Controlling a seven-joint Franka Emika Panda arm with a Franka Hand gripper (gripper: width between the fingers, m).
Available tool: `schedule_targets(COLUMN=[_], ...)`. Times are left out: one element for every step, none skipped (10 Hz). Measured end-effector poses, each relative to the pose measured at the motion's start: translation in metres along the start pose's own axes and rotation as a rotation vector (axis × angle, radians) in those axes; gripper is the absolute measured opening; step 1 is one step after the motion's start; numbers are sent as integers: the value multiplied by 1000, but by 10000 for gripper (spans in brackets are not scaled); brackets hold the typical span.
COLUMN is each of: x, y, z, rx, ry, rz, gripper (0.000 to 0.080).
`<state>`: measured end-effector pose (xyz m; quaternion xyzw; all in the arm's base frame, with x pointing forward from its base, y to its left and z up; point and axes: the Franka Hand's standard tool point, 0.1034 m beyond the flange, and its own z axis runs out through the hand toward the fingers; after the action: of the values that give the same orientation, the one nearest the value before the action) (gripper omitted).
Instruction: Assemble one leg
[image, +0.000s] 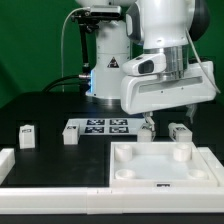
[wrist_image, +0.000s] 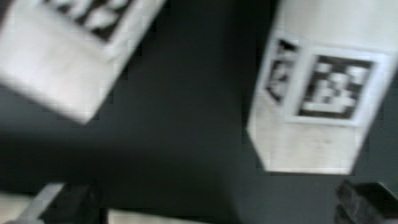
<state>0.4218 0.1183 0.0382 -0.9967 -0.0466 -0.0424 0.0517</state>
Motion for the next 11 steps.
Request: schedule_targets(x=[-2,-4,-7,-6,-8,-15,-9,-13,-13,-19,-18], y=[-7,-14,-17,-18,-18,-18,-20,-22,-24,-26,-26], z=[1,2,3,4,5,6,5,5,6,5,7], rx=[3,4,4,5,5,6,12,17,21,27,35], ry=[-2,-9,-46,-40,-52,-186,-254,-359,-421,-545,-625], rz=[38,42,33,30,24,8,8,10,11,13,17], gripper=[649,649,649,649,649,649,649,649,649,649,649])
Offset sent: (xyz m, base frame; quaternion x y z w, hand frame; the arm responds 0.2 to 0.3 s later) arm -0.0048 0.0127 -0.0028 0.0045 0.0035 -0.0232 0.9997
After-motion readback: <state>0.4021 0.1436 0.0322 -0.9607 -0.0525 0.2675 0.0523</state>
